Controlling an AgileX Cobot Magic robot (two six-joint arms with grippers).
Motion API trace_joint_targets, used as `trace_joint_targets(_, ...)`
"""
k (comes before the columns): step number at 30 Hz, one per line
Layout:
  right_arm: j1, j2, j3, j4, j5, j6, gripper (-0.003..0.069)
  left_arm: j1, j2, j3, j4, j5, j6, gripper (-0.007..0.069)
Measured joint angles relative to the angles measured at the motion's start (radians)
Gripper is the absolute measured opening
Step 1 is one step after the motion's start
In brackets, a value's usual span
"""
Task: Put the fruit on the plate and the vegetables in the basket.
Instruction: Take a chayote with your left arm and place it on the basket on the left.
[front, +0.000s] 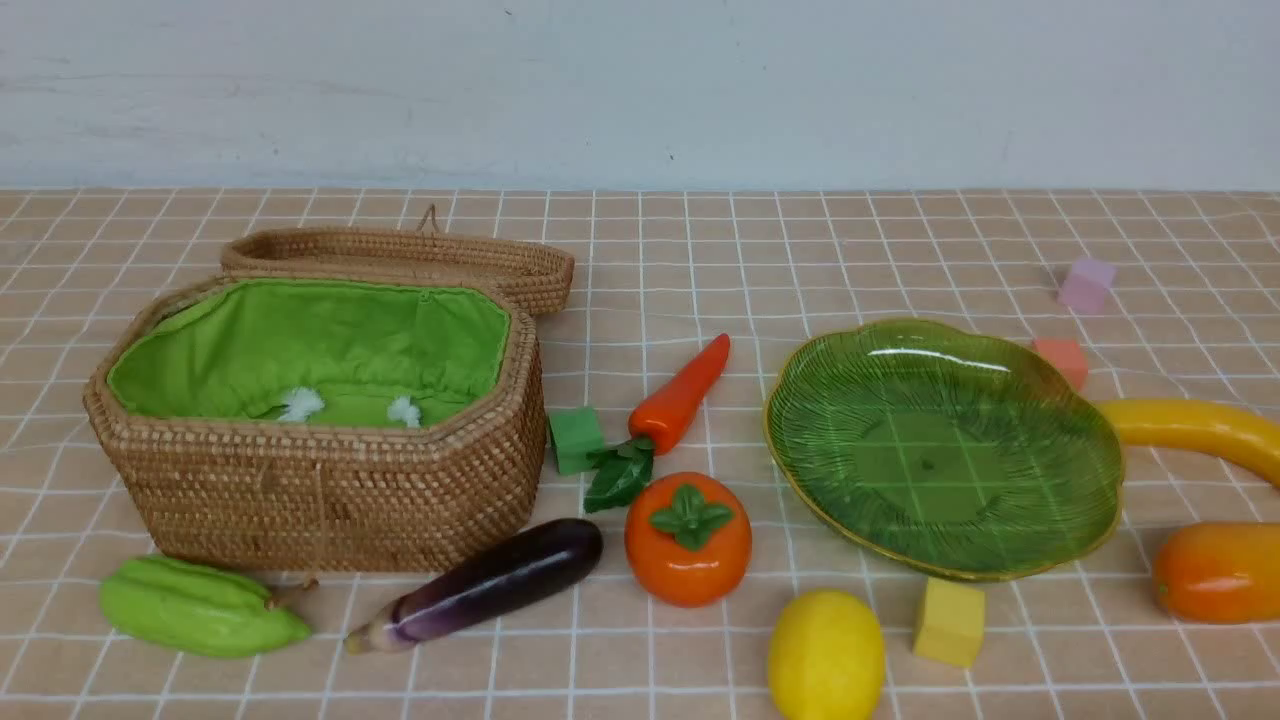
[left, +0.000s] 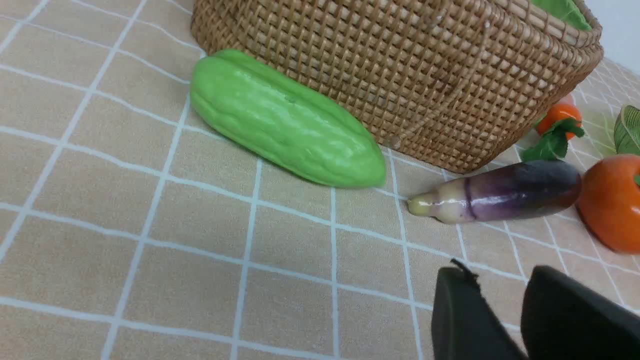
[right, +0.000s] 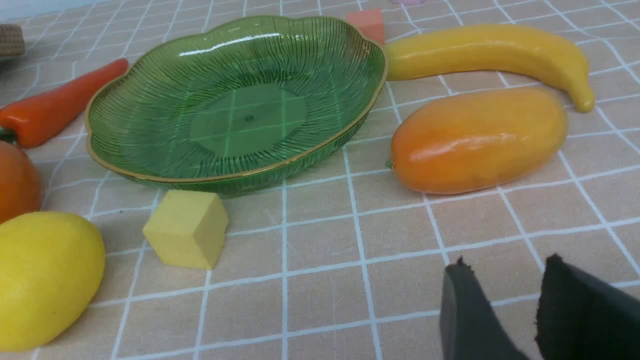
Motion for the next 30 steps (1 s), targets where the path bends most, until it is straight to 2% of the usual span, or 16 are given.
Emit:
trace_joint_targets(5, 0.0, 0.0, 0.0, 0.0, 0.0, 0.0, 0.0238, 0.0, 0.0, 0.0, 0.007, -0.004, 0.004, 0.0193)
trace_joint_targets(7, 0.0, 0.0, 0.0, 0.0, 0.0, 0.0, 0.0238, 0.0, 0.0, 0.0, 0.046, -0.026, 0.021, 0.0195)
trace_joint_targets(10, 0.0, 0.0, 0.0, 0.0, 0.0, 0.0, 0.0238, 0.0, 0.0, 0.0, 0.075, -0.126, 0.021, 0.0197)
trace_joint_targets(21, 0.0, 0.0, 0.0, 0.0, 0.0, 0.0, 0.0238, 0.0, 0.0, -0.001, -0.145, -0.41, -0.23, 0.0195)
trace_joint_targets(23, 0.0, 0.0, 0.0, 0.0, 0.0, 0.0, 0.0238, 0.0, 0.0, -0.009, -0.155, -0.403, -0.244, 0.0182)
trace_joint_targets(25, 0.0, 0.0, 0.0, 0.0, 0.0, 0.0, 0.0238, 0.0, 0.0, -0.066, -0.149, -0.329, -0.244, 0.0122)
trace_joint_targets(28, 0.0, 0.0, 0.0, 0.0, 0.0, 0.0, 0.0238, 0.0, 0.007, -0.138, -0.122, -0.239, -0.205, 0.0059)
trace_joint_targets(29, 0.0, 0.0, 0.0, 0.0, 0.0, 0.0, 0.0238, 0.0, 0.04, -0.191, -0.093, -0.18, -0.152, 0.0001)
trace_joint_targets(30, 0.0, 0.0, 0.0, 0.0, 0.0, 0.0, 0.0238, 0.0, 0.062, -0.221, -0.084, -0.147, -0.126, -0.0013)
